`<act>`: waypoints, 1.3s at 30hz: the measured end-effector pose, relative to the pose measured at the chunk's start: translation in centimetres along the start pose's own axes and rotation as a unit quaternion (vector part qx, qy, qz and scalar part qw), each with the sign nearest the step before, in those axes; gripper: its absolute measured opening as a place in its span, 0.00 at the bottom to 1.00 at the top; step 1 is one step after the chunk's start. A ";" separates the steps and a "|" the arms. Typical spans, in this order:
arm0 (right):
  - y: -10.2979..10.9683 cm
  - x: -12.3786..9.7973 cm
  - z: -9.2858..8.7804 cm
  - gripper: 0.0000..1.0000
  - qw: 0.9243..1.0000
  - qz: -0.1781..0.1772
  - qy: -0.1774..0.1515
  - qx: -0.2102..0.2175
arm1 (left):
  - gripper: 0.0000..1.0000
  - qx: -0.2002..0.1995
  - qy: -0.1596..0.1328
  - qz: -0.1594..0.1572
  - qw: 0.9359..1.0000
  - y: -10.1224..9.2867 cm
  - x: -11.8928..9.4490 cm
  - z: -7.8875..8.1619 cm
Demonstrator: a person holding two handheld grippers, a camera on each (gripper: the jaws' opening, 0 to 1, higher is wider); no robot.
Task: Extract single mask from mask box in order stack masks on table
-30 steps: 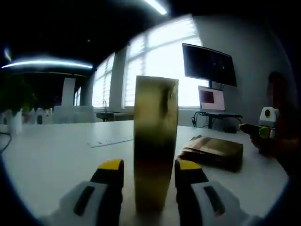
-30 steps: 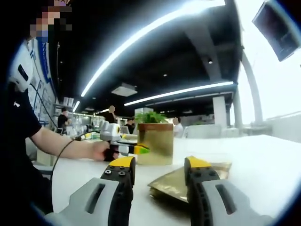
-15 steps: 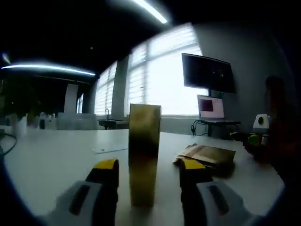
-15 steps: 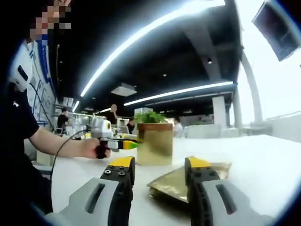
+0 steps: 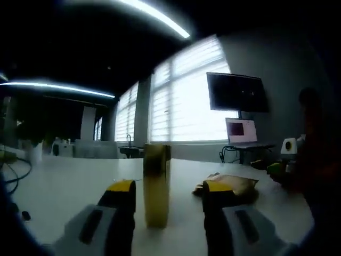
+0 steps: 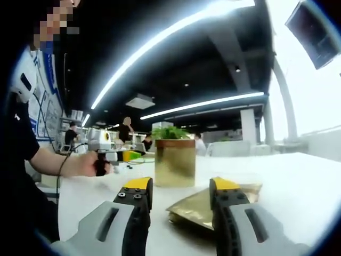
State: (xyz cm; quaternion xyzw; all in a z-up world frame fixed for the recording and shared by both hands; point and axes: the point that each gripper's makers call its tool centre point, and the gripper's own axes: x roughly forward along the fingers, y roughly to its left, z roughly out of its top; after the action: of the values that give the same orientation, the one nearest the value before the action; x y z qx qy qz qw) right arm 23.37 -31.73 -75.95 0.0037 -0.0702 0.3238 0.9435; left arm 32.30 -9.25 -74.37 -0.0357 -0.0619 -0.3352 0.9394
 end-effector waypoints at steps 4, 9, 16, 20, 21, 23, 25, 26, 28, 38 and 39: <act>0.0 0.0 0.0 0.39 1.000 -0.001 0.001 0.003 | 0.52 -0.002 -0.008 0.014 1.000 0.1 -1.6 0.4; 0.1 0.1 -0.1 0.39 1.000 0.000 0.004 0.001 | 0.53 0.023 -0.005 0.028 0.999 0.2 -3.0 0.6; 0.2 0.3 -0.2 0.40 1.000 0.001 0.009 0.001 | 0.53 0.025 0.008 0.028 0.999 -1.2 -4.4 0.4; 0.0 0.3 -0.2 0.40 1.000 -0.001 0.009 0.003 | 0.54 0.033 0.007 0.021 0.999 -1.7 -4.9 0.1; 0.0 0.3 -0.2 0.40 1.000 -0.001 0.009 0.003 | 0.54 0.029 0.004 0.020 0.999 -1.6 -5.1 0.1; 0.0 0.3 -0.2 0.40 1.000 -0.001 0.009 0.004 | 0.54 0.020 0.001 0.025 1.000 -1.3 -5.4 -0.1; 0.0 0.3 -0.2 0.41 1.000 0.000 0.010 0.003 | 0.54 0.019 0.004 0.031 0.999 -1.0 -5.7 -0.5; 0.0 0.3 -0.2 0.41 1.000 0.001 0.010 0.003 | 0.54 0.018 0.004 0.033 0.999 -0.9 -5.8 -0.7; 0.0 0.3 -0.2 0.41 1.000 0.001 0.011 0.003 | 0.54 0.008 0.003 0.039 0.999 -0.4 -6.1 -0.8; -0.1 0.2 -0.1 0.41 1.000 0.000 0.008 0.003 | 0.54 -0.007 -0.010 0.049 0.999 -0.3 -6.1 -0.5; -0.1 0.2 -0.1 0.41 1.000 0.000 0.008 0.003 | 0.54 -0.005 -0.009 0.049 0.999 -0.4 -6.0 -0.6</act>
State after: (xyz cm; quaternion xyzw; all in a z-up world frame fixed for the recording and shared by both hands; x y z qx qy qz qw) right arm 23.63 -31.69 -76.05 0.0039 -0.0619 0.3242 0.9440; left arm 27.50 -5.84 -75.76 -0.0462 -0.0668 -0.2892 0.9538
